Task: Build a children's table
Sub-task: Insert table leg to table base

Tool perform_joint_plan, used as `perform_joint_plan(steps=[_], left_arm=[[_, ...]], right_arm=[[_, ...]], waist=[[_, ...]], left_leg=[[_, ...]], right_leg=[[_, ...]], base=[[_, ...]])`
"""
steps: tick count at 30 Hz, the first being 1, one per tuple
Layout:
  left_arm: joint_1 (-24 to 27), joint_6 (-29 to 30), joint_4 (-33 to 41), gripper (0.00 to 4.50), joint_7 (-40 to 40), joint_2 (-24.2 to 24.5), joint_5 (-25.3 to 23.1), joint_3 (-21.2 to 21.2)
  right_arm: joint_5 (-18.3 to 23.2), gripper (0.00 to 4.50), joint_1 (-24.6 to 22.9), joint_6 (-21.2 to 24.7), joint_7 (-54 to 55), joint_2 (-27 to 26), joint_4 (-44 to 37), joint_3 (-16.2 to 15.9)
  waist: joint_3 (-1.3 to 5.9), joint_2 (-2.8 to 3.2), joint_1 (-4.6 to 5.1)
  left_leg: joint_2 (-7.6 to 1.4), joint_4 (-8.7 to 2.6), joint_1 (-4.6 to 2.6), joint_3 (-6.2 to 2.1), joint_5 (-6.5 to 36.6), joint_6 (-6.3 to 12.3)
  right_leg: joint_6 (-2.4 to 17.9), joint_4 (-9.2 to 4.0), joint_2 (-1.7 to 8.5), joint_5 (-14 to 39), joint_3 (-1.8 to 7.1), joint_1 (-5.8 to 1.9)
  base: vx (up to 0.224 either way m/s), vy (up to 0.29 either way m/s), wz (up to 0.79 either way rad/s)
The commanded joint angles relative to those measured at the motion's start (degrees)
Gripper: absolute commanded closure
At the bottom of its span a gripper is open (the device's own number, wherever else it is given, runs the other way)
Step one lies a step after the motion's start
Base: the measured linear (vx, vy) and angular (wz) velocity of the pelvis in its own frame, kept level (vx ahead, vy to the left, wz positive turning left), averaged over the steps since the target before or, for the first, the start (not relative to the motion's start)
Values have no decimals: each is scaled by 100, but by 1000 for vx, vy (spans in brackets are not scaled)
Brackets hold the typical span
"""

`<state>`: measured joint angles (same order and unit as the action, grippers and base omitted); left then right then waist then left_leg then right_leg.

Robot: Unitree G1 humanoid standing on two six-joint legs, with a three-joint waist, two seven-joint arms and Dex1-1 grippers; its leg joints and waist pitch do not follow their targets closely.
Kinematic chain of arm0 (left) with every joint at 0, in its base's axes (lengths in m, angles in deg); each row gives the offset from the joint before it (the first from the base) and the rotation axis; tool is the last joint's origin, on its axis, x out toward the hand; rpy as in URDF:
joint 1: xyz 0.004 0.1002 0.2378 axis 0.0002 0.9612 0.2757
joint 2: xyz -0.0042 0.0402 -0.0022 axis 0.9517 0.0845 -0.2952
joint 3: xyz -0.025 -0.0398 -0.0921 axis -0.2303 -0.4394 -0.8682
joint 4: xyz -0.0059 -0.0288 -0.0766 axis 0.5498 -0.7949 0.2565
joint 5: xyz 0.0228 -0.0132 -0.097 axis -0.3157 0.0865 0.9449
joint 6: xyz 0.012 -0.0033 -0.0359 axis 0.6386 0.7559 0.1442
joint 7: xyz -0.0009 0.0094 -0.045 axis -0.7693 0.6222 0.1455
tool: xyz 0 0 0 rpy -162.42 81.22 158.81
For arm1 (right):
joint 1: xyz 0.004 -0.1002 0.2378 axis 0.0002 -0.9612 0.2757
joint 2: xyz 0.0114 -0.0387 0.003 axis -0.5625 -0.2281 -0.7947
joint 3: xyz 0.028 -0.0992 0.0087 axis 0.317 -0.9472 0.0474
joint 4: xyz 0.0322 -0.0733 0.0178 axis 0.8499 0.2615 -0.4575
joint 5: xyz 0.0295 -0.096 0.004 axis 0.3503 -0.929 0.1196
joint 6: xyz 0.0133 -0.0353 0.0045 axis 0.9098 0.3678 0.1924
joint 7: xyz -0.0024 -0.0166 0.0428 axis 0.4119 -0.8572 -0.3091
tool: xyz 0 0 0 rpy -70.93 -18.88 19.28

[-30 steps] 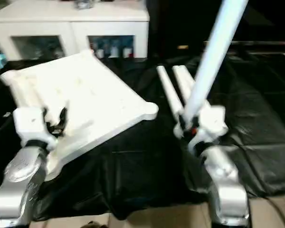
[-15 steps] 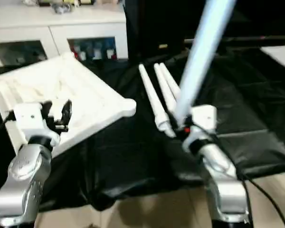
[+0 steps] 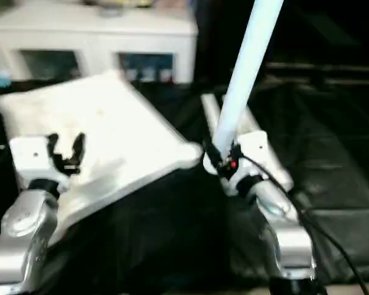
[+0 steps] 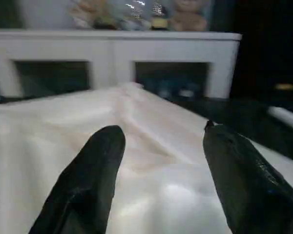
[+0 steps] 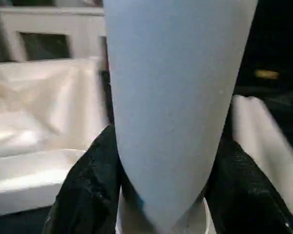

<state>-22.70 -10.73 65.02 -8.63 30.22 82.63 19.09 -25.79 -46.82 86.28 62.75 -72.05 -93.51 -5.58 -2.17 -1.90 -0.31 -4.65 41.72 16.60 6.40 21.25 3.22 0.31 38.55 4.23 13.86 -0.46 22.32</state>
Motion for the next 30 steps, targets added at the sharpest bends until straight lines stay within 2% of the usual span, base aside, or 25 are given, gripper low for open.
perform_joint_plan(steps=[1, 2, 3, 4, 5, 6, 7, 8, 9, 10, 11, 12, 13, 14, 15, 16, 17, 18, 21, 22, 23, 24, 26, 27, 30], left_arm=[[-20, 49, 74, 151, 22, 125, 15, -144], [-19, -43, 45, 151, 101, 104, 139, -160], [-23, -43, 23, 151, 100, 125, 104, -148], [-28, -42, -7, 151, 98, 155, 54, -131], [-72, -56, -107, 151, 86, 174, 33, -172], [-111, -90, -165, 151, 45, 169, 19, -211], [-111, -90, -165, 151, 45, 169, 19, -211], [-194, -111, -251, 151, -14, 152, -11, -265], [-229, -104, -281, 151, -41, 162, -35, -261], [-281, -58, -329, 151, -66, 165, -45, -255], [-292, -47, -339, 151, -72, 166, -46, -254], [-364, -37, -417, 151, -56, 153, -1, -255], [-378, -25, -431, 151, -41, 161, -3, -241], [-452, 34, -511, 151, 40, 213, -17, -163], [-506, -19, -610, 151, 239, 329, -75, -11], [-545, -62, -683, 151, 386, 407, -129, 87], [-622, -106, -799, 151, 672, 482, -76, 190], [-709, -114, -928, 151, 954, 525, 22, 255], [-905, 187, -1167, 117, 1595, 620, 334, 394], [-1042, 458, -1335, 117, 1990, 722, 444, 547], [-1192, 742, -1513, 117, 2342, 836, 483, 753], [-1469, 1055, -1827, 102, 2793, 965, 438, 1111], [-1762, 1128, -2127, 75, 3009, 958, 315, 1358], [-1858, 1178, -2205, 75, 3086, 933, 308, 1419], [-2498, 1590, -2675, 75, 3374, 593, 332, 1669]], right_arm=[[14, 259, 162, -90, 0, -59, -103, -50], [28, 259, 201, -103, 4, -54, -51, -45], [28, 259, 208, -109, 1, -50, -38, -46], [28, 259, 217, -118, -3, -44, -20, -47], [29, 259, 257, -134, -12, -30, 29, -52], [33, 259, 287, -138, -17, -25, 58, -51], [33, 259, 287, -138, -17, -25, 58, -51], [45, 259, 345, -152, -22, -16, 117, -51], [44, 259, 373, -161, -32, -18, 150, -45], [39, 259, 401, -174, -41, -26, 182, -50], [38, 259, 406, -176, -43, -28, 188, -51], [26, 259, 440, -189, -43, -45, 232, -63], [23, 259, 447, -191, -41, -49, 241, -66], [10, 259, 486, -207, -31, -68, 295, -81], [2, 259, 521, -219, -22, -77, 335, -85], [1, 259, 549, -228, -12, -80, 366, -90], [-3, 259, 591, -329, 8, -90, 425, -62], [43, 259, 634, -358, -16, -82, 482, -24], [100, 259, 727, -296, -71, -5, 607, 37], [149, 259, 782, -219, -138, 58, 682, 75], [179, 259, 815, -168, -209, 137, 725, 111], [108, 259, 828, -177, -311, 329, 779, 127], [57, 259, 817, -194, -338, 490, 811, 192], [66, 259, 810, -182, -337, 533, 806, 236], [162, 259, 668, -42, -438, 843, 632, 497]], waist=[[325, -140, -226], [258, -19, -268], [240, 26, -267], [270, 142, -269], [314, 386, -265], [287, 420, -122], [408, 410, -92], [452, 341, -185], [429, 277, -263], [431, 217, -285], [411, 207, -319], [325, 172, -347], [290, 165, -340], [245, 157, -329], [223, 144, -314], [190, 162, -306], [179, 155, -297], [167, 198, -265], [191, 202, -279], [194, 256, -282], [181, 222, -268], [191, 251, -288], [190, 269, -281], [191, 246, -271], [249, 326, -302]], left_leg=[[-52, 145, 525, -114, -225, 208], [-242, 128, 705, -245, -883, -238], [-361, 5, 751, -289, -1154, -319], [-476, -509, 751, -269, -1900, -364], [-701, -946, 494, -321, -2315, -94], [-912, -898, 426, -422, -2441, 94], [-1054, -783, 252, -513, -2902, 298], [-995, -641, 221, -467, -4289, 462], [-791, -658, 365, -299, -4057, 322], [-720, -694, 450, -239, -3755, 248], [-682, -739, 506, -179, -3270, 156], [-738, -897, 501, -83, -1409, -65], [-764, -949, 487, -60, -907, -152], [-797, -1017, 414, -20, -136, -290], [-795, -1051, 394, 2, 189, -350], [-795, -1101, 362, 36, 650, -493], [-801, -1123, 354, 39, 803, -558], [-808, -1159, 371, 15, 1076, -782], [-808, -1174, 373, 16, 1059, -875], [-804, -1172, 371, 12, 1066, -890], [-795, -1175, 371, 30, 1108, -891], [-779, -1156, 355, 43, 1065, -880], [-789, -1162, 383, 59, 937, -851], [-784, -1164, 412, 59, 834, -820], [-794, -1102, 420, 110, 318, -632]], right_leg=[[1643, -926, 956, 1792, 899, -889], [2154, -882, 972, 770, 742, -895], [2266, -861, 959, 249, 648, -850], [2033, -675, 544, -397, 213, -733], [1294, -427, 64, -757, -88, -452], [1025, -240, -62, -778, -152, -265], [876, -173, 42, -1000, -104, -194], [817, -256, 263, -1801, 35, -127], [904, -325, 311, -2084, 68, -244], [941, -322, 326, -2176, 76, -339], [968, -350, 354, -2112, 82, -373], [1138, -499, 432, -1194, 101, -373], [1188, -543, 438, -804, 105, -375], [1213, -616, 425, -50, 108, -324], [1184, -650, 415, 352, 110, -312], [1051, -716, 421, 1132, 114, -276], [966, -749, 438, 1458, 121, -262], [749, -790, 448, 1950, 121, -233], [718, -757, 444, 1696, 135, -201], [740, -748, 450, 1660, 137, -193], [727, -771, 442, 1718, 140, -185], [740, -753, 442, 1739, 154, -162], [757, -773, 436, 1593, 154, -184], [769, -757, 435, 1522, 153, -212], [1081, -696, 453, 725, 149, -268]], base=[[153, -40, 5], [153, -40, 5], [131, -5, -1], [114, 25, 0], [114, 25, 0], [100, 53, 0], [75, 67, 2], [75, 67, 2], [34, 57, 3], [0, 0, 0], [0, 0, 0], [-54, 4, 1], [-68, -10, 8], [-68, -10, 8], [-72, -13, 8], [-73, -13, 3], [-73, -13, 3], [-71, -8, -4], [-67, 1, -4], [0, 0, 0], [0, 0, 0], [0, 0, 0], [0, 0, 0], [0, 0, 0], [0, 0, 0]])
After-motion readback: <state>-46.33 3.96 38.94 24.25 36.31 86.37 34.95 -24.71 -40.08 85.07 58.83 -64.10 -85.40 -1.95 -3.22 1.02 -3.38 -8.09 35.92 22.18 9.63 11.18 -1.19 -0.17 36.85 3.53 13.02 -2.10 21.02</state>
